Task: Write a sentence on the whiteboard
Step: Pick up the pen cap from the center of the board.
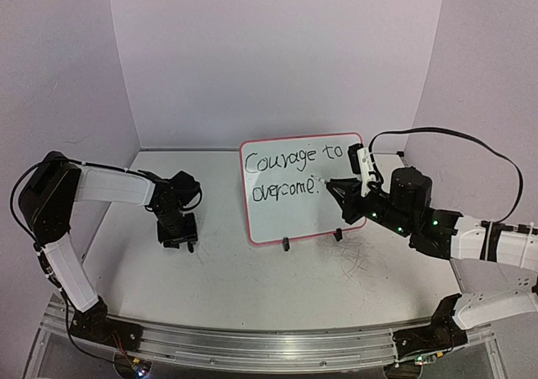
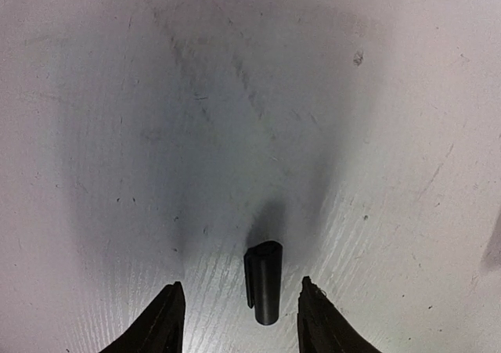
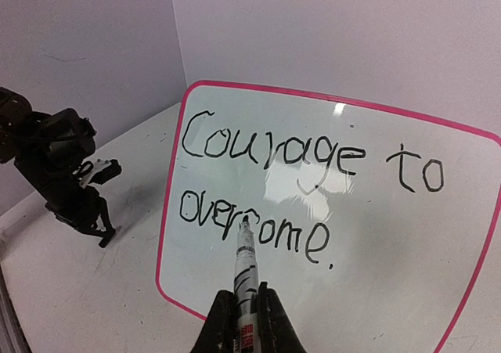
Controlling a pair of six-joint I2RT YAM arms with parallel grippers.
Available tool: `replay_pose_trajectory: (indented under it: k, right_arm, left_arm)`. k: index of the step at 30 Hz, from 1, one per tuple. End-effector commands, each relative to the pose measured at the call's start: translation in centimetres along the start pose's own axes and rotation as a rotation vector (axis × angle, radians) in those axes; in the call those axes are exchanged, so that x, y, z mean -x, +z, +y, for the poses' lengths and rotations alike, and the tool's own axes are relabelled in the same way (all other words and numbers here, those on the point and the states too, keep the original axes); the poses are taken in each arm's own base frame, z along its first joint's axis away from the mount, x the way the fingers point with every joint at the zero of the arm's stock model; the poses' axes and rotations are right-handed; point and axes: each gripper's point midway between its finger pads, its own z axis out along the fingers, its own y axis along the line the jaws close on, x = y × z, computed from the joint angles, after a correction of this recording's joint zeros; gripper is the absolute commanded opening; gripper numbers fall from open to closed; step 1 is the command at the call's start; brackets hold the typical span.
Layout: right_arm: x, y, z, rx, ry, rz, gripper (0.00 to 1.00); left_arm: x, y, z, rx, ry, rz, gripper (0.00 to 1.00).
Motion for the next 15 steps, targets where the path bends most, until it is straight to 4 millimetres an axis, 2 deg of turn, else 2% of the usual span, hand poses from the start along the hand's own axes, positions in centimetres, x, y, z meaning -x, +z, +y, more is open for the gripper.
replay_pose_trajectory:
  k: [1, 8, 15]
  right_arm:
    - [0.8, 0.2, 0.1, 0.008, 0.017, -0.039, 0.00]
    - [0.2, 0.3, 0.5, 0.033, 0.020, -0.036, 0.00]
    - [0.1, -0.1, 0.4, 0.030, 0.028, -0.044, 0.00]
  left_arm:
    - [1.1, 0.0, -0.7, 0.013, -0.019, -0.036, 0.42]
    - [0.9, 1.1, -0.9, 0.056, -0.044, -0.039, 0.38]
    - [0.3, 2.5, 0.1, 0.104, -0.030, -0.013, 0.29]
